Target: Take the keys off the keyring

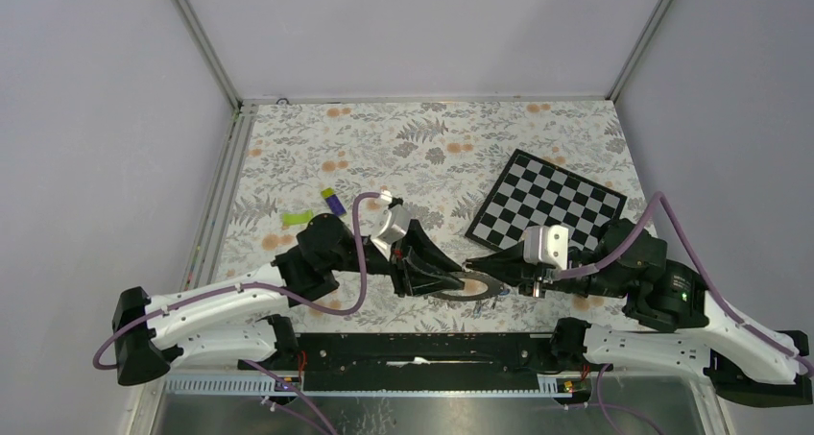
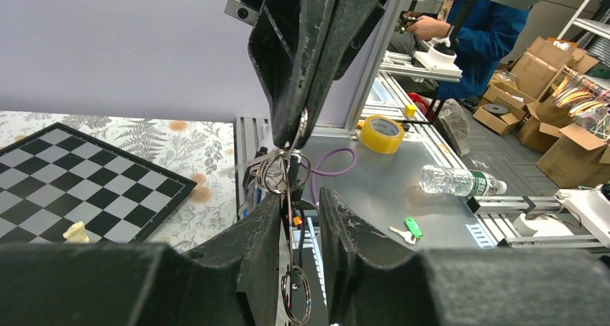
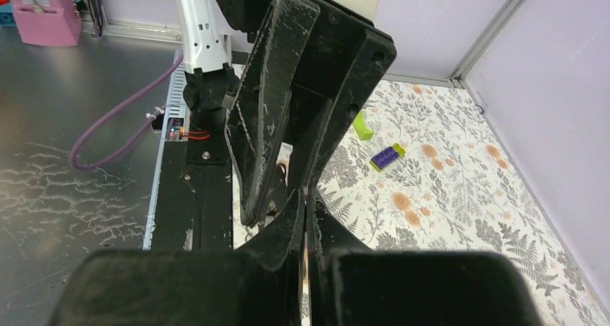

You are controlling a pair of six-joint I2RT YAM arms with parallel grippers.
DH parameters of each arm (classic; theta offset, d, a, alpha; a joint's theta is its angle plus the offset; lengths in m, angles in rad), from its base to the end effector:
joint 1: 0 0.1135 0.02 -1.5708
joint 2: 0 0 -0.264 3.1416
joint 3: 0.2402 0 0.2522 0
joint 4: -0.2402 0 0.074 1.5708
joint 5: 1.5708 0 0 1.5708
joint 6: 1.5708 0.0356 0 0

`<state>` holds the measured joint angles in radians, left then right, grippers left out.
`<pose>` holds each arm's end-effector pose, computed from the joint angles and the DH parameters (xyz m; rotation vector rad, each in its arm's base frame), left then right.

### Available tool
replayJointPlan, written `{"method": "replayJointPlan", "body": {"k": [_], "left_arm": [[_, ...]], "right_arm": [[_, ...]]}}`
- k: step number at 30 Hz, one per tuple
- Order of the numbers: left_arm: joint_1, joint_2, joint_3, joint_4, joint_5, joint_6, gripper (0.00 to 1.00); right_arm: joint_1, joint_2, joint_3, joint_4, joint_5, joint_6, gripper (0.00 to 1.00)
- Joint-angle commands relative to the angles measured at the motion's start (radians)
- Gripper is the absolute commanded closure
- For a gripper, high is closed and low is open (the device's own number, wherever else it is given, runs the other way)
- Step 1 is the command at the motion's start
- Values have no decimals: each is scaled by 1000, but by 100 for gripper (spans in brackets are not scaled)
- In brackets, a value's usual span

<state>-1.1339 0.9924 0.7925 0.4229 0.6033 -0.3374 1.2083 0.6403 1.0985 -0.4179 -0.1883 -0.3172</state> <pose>0.0784 -0.2155 0.3676 1.1111 1.1464 -1.5931 0.0329 0.1055 0.4378 -1.2084 1.0388 0.8467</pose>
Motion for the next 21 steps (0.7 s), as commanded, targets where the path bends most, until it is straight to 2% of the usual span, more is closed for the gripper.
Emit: {"method": "replayJointPlan", "body": {"k": [1,10,13,21], "left_arm": [[-5,10,16,131,28,-28,71],[-5,11,-18,202,-15,-45,65],[-5,11,-18,202,-31,-45,58],[-8,-66,-13,25,-185,81,43]], "right_arm": [[-2,27,68,71,-46,13,100],[-3,42,84,53,-44,9,100],[-2,48,85,53,-30,23,100],[-1,76,114,12,40,58,100]]}}
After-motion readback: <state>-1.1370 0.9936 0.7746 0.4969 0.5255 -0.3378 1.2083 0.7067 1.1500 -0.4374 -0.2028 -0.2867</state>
